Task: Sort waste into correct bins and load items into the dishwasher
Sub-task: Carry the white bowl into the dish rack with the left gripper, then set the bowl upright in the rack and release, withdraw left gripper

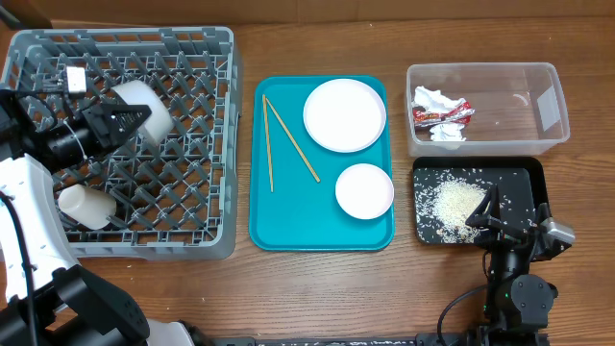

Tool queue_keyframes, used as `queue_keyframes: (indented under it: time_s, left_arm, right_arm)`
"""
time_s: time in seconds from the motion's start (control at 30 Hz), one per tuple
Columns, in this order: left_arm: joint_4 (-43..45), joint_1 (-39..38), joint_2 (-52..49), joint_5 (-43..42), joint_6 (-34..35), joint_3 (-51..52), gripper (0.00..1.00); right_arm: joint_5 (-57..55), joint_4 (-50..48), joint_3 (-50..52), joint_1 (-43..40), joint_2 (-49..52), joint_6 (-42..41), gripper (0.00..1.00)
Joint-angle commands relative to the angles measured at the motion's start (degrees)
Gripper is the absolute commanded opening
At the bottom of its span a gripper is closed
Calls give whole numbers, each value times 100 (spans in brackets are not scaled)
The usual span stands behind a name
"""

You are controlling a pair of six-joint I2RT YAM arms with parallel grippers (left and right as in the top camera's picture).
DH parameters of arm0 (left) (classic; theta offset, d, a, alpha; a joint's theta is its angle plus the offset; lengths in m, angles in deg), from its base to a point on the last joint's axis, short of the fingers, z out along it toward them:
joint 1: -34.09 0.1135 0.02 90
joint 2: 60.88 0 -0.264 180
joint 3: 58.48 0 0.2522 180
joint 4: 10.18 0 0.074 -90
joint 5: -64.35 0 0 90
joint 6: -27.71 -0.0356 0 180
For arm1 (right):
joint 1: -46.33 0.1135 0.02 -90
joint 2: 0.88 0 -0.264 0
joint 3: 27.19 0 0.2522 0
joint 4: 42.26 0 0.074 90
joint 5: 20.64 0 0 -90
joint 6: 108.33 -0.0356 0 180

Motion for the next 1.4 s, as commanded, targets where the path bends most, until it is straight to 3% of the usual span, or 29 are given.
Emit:
queue_keyframes:
  time_s: [0.0, 0.07, 0.2, 0.37, 0.6, 0.8, 0.93, 1.0, 1.1, 1.23, 1.37]
  left_arm:
    - [-210, -33, -37, 684, -824, -28, 4]
    - [-605, -140, -39, 599, -1742, -28, 4]
    - [-1088, -570, -50, 577, -2721, -22, 4]
    - [-1172, -1064, -50, 531, -3001, -22, 4]
    - [-704, -573, -48, 625, -1825, -26, 4]
    - [177, 385, -48, 629, 245, -24, 4]
    - [579, 605, -48, 627, 1062, -22, 4]
    - [920, 647, -48, 627, 1781, 17, 4]
    - [1832, 654, -50, 649, 3091, 260, 4]
    - [3788, 654, -50, 890, 4710, 1108, 4]
    - [5842, 654, -50, 907, 5342, 1834, 4]
  right_arm:
    - [-9, -44, 61, -42, -68, -4, 100]
    - [-9, -44, 61, -42, -68, -4, 100]
    - [-9, -44, 61, -42, -68, -4, 100]
    - [-9, -44, 61, -42, -68, -4, 100]
    - [-7, -44, 61, -42, -68, -4, 100]
    - [-9, -44, 61, -42, -68, -4, 100]
    - [-9, -44, 61, -42, -68, -4, 100]
    - [-9, -44, 61, -42, -68, -4, 100]
    - [-9, -44, 61, -42, -68, -4, 100]
    - [-9, -44, 61, -42, -68, -4, 100]
    - [-9, -44, 61, -42, -68, -4, 100]
